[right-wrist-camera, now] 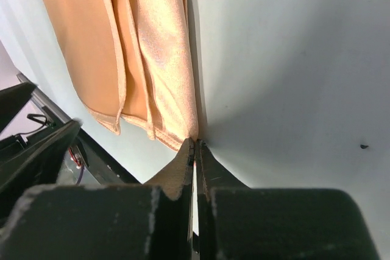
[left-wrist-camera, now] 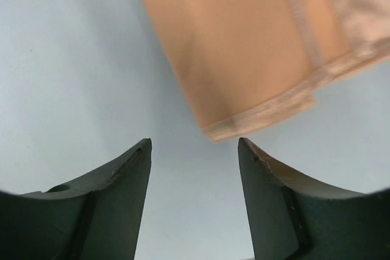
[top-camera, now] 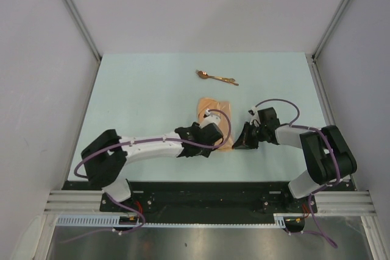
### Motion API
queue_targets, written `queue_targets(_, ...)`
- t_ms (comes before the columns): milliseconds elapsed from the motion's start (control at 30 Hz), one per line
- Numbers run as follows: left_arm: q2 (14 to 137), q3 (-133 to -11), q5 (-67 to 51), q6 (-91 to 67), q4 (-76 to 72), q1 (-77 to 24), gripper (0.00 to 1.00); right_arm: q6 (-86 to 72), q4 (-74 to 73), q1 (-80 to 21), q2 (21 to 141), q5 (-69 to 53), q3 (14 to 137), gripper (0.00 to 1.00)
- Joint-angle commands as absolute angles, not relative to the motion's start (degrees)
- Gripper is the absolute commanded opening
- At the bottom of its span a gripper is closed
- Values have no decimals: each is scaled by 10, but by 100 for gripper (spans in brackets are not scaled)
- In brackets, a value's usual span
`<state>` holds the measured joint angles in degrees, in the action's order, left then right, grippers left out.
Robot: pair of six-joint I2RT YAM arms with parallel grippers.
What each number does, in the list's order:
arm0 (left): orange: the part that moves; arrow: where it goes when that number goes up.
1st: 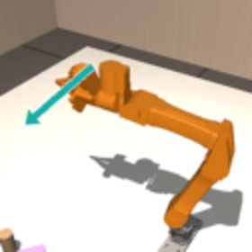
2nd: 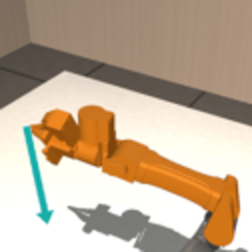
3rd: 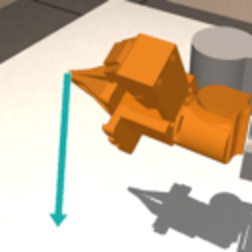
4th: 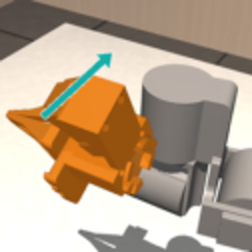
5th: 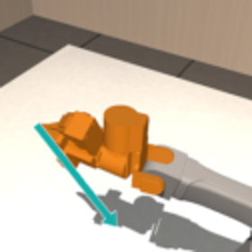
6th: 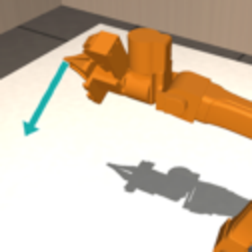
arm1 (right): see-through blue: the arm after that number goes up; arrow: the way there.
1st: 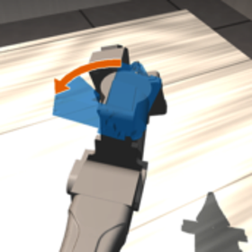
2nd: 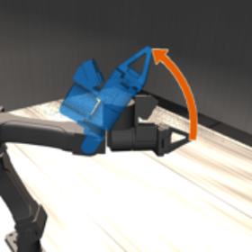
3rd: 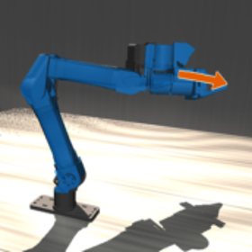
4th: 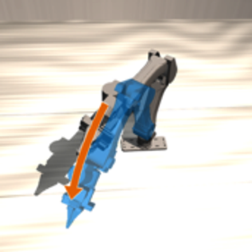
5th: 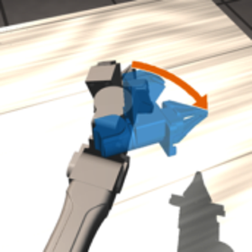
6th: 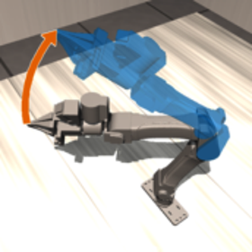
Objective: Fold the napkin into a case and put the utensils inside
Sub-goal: Smooth out the 2/3-rectangle-folded napkin at the center of the board.
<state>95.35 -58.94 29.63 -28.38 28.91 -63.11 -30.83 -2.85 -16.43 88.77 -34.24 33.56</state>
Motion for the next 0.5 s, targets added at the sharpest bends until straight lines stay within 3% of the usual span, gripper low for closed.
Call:
queue_targets(0,868,-585,159,-274,223,-594,64,-279,-45,-163,898,-355,358,0)
queue_targets(67,853,-585,113,-278,200,-568,63,-265,-56,-163,896,-359,367,4)
queue_targets(167,860,-608,5,-286,134,-513,56,-253,-74,-161,893,-346,386,23)
queue_targets(267,931,-680,-79,-295,121,-483,37,-247,-84,-161,897,-330,413,32)
queue_targets(333,1000,-734,-104,-306,121,-473,26,-246,-90,-160,907,-328,428,35)
queue_targets(467,1083,-787,-166,-328,105,-456,15,-253,-81,-161,942,-323,452,38)
